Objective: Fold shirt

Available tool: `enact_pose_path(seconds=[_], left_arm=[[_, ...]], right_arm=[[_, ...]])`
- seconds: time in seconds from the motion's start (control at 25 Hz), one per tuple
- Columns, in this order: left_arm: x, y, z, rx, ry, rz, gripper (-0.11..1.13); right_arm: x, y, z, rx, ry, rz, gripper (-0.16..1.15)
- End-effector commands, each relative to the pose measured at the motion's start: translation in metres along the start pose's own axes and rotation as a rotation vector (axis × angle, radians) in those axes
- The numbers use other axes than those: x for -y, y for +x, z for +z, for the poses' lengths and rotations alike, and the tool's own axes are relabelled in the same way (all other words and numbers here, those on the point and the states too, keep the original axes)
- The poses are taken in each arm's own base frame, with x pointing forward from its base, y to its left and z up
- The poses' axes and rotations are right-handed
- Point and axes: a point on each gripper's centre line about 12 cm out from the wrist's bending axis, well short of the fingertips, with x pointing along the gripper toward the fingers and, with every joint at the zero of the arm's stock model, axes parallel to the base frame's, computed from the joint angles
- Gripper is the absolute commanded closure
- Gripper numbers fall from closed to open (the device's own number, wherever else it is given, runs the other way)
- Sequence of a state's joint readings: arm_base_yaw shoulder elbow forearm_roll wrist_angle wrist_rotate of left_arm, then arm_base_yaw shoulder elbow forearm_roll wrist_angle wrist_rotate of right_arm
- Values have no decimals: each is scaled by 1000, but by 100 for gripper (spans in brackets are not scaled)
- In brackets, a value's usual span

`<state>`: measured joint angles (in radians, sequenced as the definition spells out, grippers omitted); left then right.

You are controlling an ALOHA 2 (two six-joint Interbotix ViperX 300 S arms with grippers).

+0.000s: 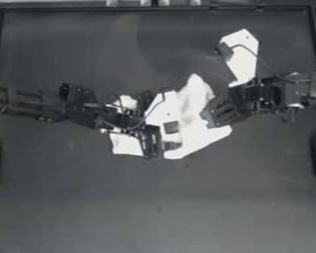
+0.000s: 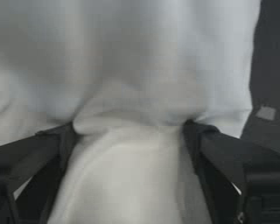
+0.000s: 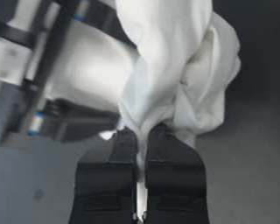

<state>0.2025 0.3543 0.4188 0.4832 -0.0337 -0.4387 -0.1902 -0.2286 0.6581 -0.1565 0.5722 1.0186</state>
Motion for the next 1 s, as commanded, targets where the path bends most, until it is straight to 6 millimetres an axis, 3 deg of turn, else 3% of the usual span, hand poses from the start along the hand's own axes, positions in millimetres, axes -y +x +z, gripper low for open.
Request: enact_pose_path(seconds=[0.04,0.32,0.44,0.76,1.0], left_arm=[[-1,-52,46,144,7,6,0],[-10,-101,52,177,-4,43,0],[-11,-110,40,153,-6,51,0],[-14,-115,-15,41,-43,56,1],[-17,-107,-39,-5,-58,50,1]], right_arm=[[-2,-12,2,22,2,26,94],[3,-13,-2,18,17,20,94],[5,-13,-3,15,20,18,94],[5,-13,-3,13,23,19,94],[1,-15,-1,22,44,28,94]])
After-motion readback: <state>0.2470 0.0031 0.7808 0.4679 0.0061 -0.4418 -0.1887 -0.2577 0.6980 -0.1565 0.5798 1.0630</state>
